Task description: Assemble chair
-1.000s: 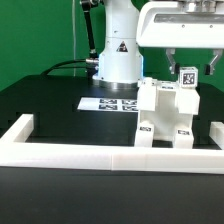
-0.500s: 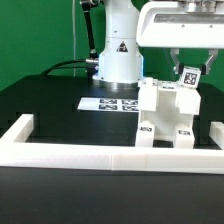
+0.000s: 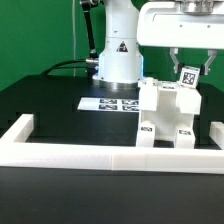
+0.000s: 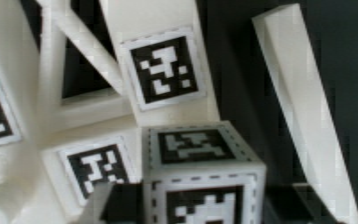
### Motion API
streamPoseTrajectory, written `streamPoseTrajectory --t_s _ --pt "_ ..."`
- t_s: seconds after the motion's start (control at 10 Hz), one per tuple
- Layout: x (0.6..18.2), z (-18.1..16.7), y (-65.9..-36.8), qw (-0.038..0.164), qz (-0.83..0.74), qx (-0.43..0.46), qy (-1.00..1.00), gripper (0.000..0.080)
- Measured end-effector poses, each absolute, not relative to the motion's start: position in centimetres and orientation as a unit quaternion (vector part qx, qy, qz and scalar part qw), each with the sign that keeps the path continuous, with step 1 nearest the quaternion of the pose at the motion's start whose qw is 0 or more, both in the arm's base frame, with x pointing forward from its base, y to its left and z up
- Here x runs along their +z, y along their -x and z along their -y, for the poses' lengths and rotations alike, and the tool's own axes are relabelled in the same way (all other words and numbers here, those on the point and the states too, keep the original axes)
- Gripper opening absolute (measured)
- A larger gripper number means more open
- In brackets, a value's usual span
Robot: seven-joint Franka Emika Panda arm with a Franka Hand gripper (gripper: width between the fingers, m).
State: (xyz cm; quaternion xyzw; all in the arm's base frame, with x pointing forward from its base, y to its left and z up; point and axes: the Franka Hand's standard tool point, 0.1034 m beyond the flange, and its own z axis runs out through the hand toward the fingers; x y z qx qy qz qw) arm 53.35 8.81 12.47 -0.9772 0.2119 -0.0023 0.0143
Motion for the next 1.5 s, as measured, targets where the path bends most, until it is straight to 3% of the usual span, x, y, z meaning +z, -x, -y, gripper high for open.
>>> streamPoseTrajectory --t_s 1.5 --pt "12.41 -9.16 -53.28 0.016 -0.641 0.007 0.767 0.0287"
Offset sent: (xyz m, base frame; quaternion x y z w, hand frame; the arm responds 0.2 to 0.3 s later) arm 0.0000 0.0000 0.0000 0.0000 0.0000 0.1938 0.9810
